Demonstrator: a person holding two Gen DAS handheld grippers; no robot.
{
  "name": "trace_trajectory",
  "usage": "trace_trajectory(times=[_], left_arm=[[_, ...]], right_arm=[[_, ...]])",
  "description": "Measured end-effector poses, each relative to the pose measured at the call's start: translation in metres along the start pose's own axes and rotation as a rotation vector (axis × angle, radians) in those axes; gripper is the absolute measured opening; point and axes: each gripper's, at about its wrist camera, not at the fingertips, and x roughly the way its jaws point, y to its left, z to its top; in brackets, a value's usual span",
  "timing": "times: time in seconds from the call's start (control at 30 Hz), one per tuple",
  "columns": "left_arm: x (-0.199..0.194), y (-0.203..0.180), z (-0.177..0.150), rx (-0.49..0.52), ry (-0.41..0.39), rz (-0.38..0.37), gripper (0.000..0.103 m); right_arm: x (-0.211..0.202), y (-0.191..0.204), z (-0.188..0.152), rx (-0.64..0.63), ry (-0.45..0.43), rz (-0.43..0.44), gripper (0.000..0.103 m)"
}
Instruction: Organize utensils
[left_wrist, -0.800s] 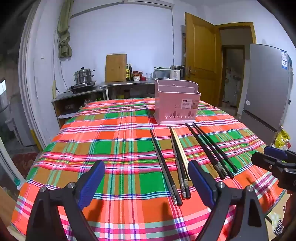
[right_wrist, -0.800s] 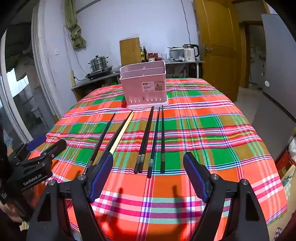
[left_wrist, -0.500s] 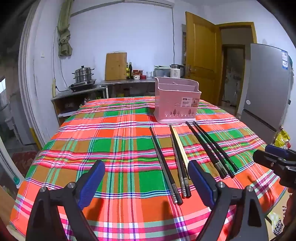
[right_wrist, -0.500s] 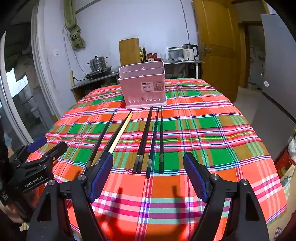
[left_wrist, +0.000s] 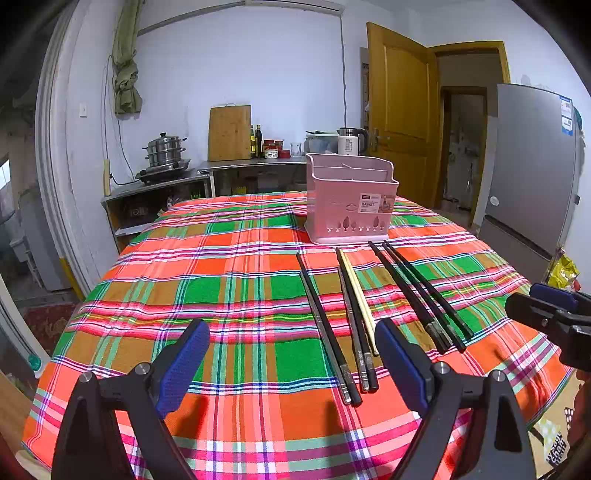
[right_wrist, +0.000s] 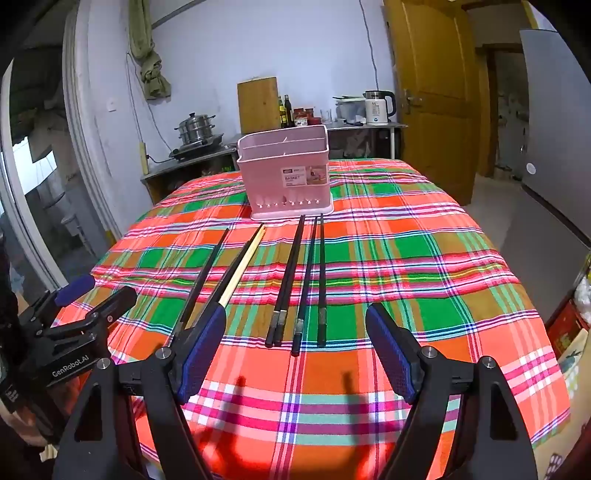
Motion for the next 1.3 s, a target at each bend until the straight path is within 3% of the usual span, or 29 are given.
trace_trajectory(times=[1.3], left_arm=[[-0.0007,-0.0034,0.0013,0.009,0.010,-0.013,0.091]], right_arm=[[0.0037,-0.0029,-0.0041,0.010,0.007,-0.001,0.078]])
